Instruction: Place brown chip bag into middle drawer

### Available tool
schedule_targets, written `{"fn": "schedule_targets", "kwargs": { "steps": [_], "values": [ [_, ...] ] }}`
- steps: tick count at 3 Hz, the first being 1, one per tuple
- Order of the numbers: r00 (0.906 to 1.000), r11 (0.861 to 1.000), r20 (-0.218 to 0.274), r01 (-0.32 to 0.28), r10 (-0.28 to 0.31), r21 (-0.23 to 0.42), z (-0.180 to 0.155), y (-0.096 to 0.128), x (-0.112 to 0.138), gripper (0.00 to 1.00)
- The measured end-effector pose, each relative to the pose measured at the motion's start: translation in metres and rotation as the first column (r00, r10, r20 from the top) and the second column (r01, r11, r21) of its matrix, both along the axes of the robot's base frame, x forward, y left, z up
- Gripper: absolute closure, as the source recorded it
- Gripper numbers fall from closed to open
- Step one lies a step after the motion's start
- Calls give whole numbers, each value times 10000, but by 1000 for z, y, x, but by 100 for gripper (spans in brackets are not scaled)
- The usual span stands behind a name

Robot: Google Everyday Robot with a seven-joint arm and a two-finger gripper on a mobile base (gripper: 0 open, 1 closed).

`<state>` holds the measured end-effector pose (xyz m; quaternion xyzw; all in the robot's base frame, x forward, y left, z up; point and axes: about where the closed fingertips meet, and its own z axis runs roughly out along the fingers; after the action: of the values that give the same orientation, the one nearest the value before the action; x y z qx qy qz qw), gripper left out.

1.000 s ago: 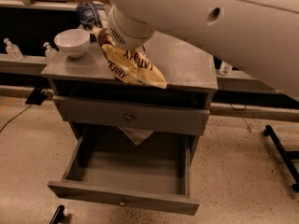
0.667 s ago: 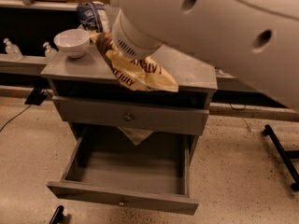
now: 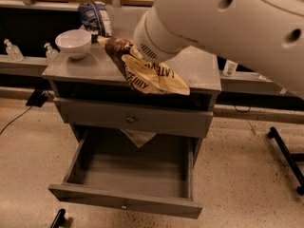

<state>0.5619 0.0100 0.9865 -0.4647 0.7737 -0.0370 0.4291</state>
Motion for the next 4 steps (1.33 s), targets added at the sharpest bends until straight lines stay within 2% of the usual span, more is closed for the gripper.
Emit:
{"fn": "schedule_targets", "kwargs": {
  "steps": [1, 2, 3, 4],
  "values": [
    [9982, 9956, 457, 347, -388, 874, 2, -62, 16, 100],
    [9939, 9849, 613, 810, -913, 1529, -7, -121, 32, 100],
    [9977, 9755, -76, 680, -679, 2091, -29, -149, 40, 100],
    [9987, 9638, -511, 206, -73, 2657, -40, -150, 41, 100]
  ]
}}
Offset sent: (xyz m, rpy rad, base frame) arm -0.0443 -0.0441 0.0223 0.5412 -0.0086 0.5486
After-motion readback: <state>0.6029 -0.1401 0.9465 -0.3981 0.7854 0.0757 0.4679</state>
